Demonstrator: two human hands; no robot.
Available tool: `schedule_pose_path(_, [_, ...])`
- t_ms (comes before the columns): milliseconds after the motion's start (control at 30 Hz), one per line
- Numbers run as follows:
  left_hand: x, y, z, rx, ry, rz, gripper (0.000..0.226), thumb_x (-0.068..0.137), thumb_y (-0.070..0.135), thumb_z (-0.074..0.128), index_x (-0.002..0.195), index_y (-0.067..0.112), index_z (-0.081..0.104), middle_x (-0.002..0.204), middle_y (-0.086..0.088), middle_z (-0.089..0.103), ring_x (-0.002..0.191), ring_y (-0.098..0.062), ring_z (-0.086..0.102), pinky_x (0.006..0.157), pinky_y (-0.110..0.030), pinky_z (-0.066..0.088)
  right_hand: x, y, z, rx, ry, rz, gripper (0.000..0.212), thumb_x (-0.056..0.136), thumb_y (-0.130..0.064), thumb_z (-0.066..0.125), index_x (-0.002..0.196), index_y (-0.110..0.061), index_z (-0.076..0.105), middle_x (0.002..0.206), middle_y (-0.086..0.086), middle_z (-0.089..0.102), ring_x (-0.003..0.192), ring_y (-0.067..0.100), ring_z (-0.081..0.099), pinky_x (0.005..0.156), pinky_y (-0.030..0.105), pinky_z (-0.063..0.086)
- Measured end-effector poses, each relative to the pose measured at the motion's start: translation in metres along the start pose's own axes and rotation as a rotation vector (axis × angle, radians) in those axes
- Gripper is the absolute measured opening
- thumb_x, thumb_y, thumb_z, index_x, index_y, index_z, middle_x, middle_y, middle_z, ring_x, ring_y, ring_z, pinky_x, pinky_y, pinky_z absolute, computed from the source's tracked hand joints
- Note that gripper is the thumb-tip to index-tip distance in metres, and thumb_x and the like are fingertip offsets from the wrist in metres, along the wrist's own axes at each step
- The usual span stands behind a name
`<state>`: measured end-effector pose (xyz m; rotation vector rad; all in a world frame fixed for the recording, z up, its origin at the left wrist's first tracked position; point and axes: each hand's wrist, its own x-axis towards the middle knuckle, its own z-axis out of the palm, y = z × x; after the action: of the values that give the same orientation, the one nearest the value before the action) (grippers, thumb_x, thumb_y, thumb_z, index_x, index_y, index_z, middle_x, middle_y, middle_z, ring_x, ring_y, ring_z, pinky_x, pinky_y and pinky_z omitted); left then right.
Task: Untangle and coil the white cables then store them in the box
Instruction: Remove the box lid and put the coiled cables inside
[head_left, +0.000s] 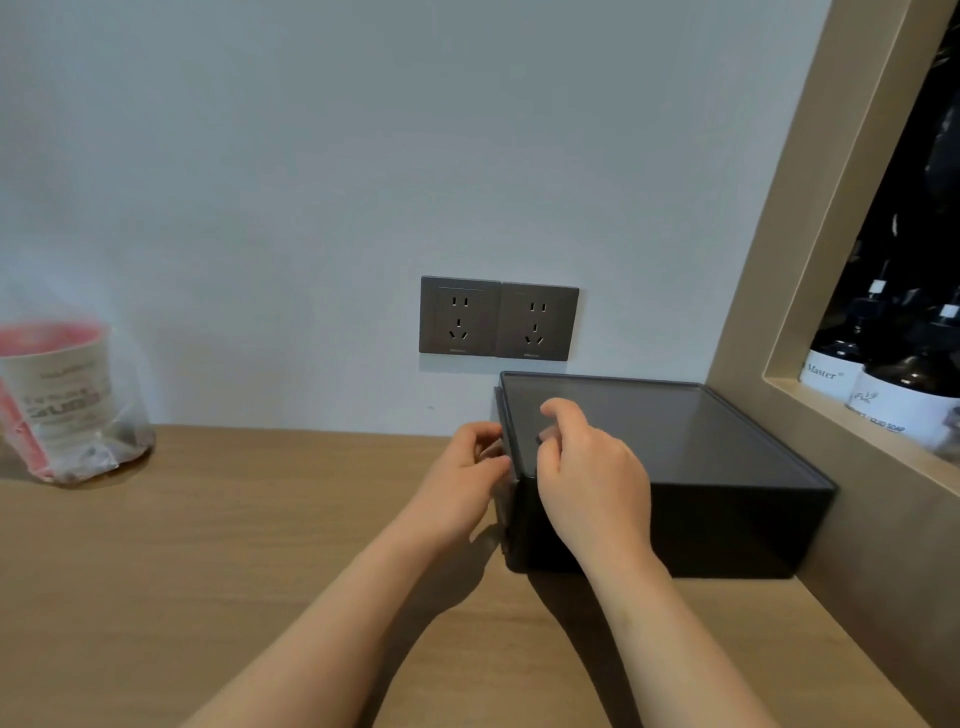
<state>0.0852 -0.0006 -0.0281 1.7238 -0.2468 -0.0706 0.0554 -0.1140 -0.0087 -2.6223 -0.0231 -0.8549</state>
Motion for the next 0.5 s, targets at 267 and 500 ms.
schedule_pose_path(267, [-0.0021, -0.0057, -0.0005, -0.225, -0.125, -0.027, 0.053, 0.089, -0.013, 0.031, 0.133, 0.017, 0.037, 0.145, -0.004, 0.038, 0.136, -0.015, 0.036, 0.108, -0.032, 0.036, 0.005, 0.0005, -0.0021, 0.049, -0.046, 0.043, 0.034, 0.098, -0.022, 0.035, 0.131, -0.025, 0.043, 0.087, -0.002, 0.061, 0.079, 0.016, 0.058, 0.069, 0.032, 0.053])
schedule_pose_path(500, [-0.0022, -0.0012, -0.0023, 0.047, -0.076, 0.052, 0.042, 0.096, 0.001, 0.036, 0.127, 0.029, 0.037, 0.132, 0.006, 0.044, 0.12, -0.006, 0.039, 0.095, -0.019, 0.032, 0.0025, 0.0011, -0.0045, 0.019, -0.059, 0.033, 0.031, 0.098, -0.026, 0.037, 0.128, -0.025, 0.048, 0.108, -0.005, 0.064, 0.092, 0.011, 0.058, 0.082, 0.025, 0.048])
